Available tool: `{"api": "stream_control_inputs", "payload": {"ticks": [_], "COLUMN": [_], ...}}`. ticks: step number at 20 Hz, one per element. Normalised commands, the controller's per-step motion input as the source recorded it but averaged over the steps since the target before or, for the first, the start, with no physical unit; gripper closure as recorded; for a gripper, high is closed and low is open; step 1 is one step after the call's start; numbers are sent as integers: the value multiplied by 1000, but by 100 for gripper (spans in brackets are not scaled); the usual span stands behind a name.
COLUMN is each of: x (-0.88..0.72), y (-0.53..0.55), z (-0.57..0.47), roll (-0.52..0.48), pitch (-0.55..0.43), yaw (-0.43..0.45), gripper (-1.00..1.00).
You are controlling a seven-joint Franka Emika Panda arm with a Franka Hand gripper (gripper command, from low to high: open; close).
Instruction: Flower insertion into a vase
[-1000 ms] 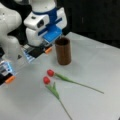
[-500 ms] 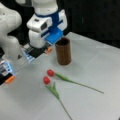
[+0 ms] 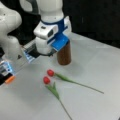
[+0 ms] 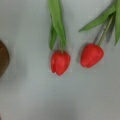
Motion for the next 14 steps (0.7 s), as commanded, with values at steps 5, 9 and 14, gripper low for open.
{"api": "stream_control_inputs", "payload": {"ticks": [5, 9, 14], "x": [125, 80, 116], "y": [155, 108, 118], "z": [-255, -183, -312], "roll": [15, 25, 24], "pitch": [-78, -56, -85], "yaw": [-84, -83, -107], "gripper": [-100, -100, -100]}}
